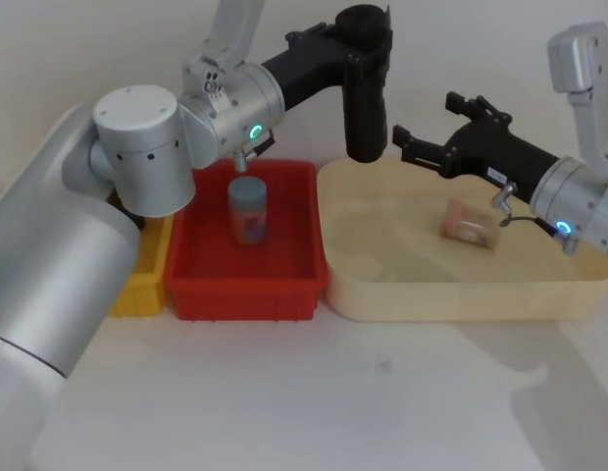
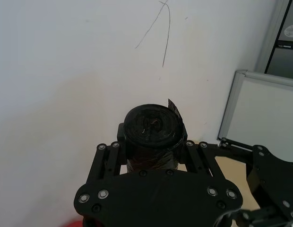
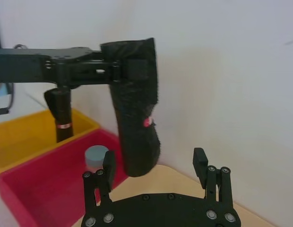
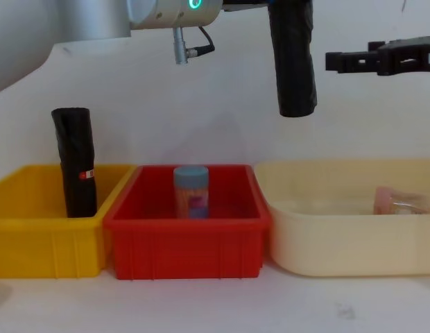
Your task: Pick up the garbage bag with the one hand and transfer it to the other hand.
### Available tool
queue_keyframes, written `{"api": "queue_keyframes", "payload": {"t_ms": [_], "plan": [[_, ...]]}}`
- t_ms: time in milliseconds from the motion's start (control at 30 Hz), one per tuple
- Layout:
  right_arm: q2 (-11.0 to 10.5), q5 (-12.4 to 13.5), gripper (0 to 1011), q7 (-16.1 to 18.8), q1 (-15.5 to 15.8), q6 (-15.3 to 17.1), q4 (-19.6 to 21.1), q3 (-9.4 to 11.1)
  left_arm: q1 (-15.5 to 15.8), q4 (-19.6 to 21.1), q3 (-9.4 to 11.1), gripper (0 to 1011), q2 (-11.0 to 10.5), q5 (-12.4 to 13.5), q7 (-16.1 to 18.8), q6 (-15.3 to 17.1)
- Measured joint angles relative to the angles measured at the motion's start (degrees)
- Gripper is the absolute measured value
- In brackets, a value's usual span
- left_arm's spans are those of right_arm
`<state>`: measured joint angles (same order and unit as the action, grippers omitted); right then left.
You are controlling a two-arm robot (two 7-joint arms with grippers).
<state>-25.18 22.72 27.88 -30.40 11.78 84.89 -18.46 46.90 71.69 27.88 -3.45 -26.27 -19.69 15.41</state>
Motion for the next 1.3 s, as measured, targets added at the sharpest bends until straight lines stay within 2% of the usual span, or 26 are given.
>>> {"api": "queue_keyframes", "payload": {"t_ms": [400, 1300], "plan": [[-0.45, 0.72, 1000, 4.01, -1.87, -0.46, -1.19, -2.70, 0.00, 0.00, 0.00, 547, 0.00, 0.00, 0.00, 0.00], [1.75, -1.60, 1000, 2.81, -6.92, -2.02, -6.53, -6.90, 0.00, 0.00, 0.00, 547, -0.01, 0.01, 0.00, 0.01]]}}
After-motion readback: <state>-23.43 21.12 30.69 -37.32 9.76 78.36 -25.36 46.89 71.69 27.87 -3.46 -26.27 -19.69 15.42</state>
